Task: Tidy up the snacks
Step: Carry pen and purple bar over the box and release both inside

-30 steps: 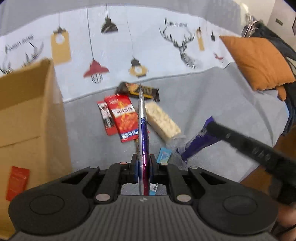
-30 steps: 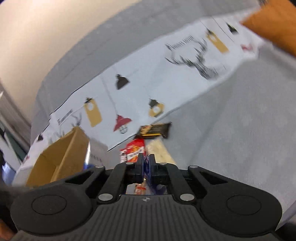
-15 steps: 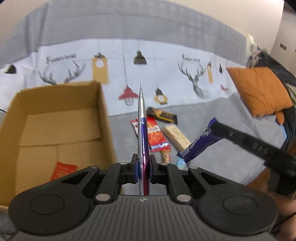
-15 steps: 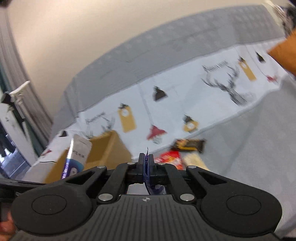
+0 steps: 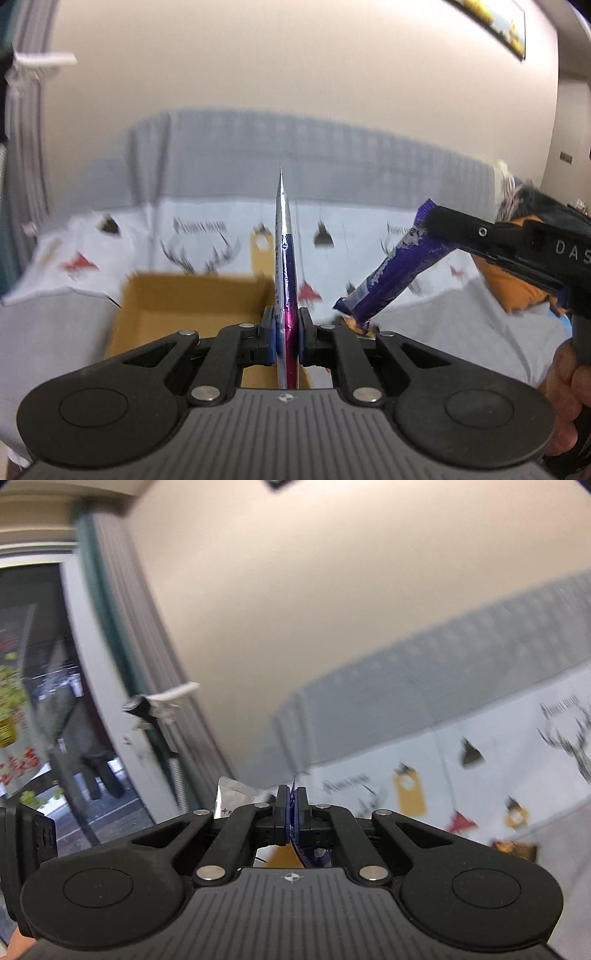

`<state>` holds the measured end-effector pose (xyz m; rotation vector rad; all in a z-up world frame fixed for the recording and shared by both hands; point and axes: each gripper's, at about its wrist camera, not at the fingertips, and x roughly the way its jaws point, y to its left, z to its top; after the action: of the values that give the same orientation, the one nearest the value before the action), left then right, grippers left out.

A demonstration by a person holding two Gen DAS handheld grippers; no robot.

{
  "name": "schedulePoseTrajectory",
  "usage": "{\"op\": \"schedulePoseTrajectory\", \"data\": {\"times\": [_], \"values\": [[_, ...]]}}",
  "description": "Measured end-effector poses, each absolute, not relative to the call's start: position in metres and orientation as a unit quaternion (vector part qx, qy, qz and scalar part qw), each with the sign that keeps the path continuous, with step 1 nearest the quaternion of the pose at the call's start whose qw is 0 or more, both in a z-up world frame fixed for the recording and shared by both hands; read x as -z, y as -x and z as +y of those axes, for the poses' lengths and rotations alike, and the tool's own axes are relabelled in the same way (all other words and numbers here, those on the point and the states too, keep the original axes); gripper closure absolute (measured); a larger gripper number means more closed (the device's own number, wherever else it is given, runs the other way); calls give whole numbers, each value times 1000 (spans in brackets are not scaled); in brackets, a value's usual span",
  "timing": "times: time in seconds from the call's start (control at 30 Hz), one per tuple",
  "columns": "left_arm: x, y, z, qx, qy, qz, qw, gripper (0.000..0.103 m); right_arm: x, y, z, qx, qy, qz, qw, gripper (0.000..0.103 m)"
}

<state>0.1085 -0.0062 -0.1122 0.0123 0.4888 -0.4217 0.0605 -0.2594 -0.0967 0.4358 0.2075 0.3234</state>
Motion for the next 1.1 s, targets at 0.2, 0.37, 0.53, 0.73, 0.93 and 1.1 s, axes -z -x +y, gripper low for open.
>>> {"op": "schedulePoseTrajectory", "data": {"times": [0.2,0.37,0.53,0.73,0.93,1.1], "values": [[95,-91,22,188,-1,209,960,92,61,-49,-220,-205,-189,70,958,101],[110,-106,36,168,6,225,960,92,59,-59,-201,-226,-173,74,956,101],[146,-140,38,152,-3,268,952,92,90,-86,-196,-230,-178,113,950,101],[194,-173,39,145,-4,319,937,92,147,-122,-191,-220,-203,183,937,101],[237,-196,42,132,0,362,923,92,202,-143,-190,-202,-218,256,920,101],[265,-214,45,120,-3,387,914,92,235,-161,-189,-190,-232,297,907,101]]}}
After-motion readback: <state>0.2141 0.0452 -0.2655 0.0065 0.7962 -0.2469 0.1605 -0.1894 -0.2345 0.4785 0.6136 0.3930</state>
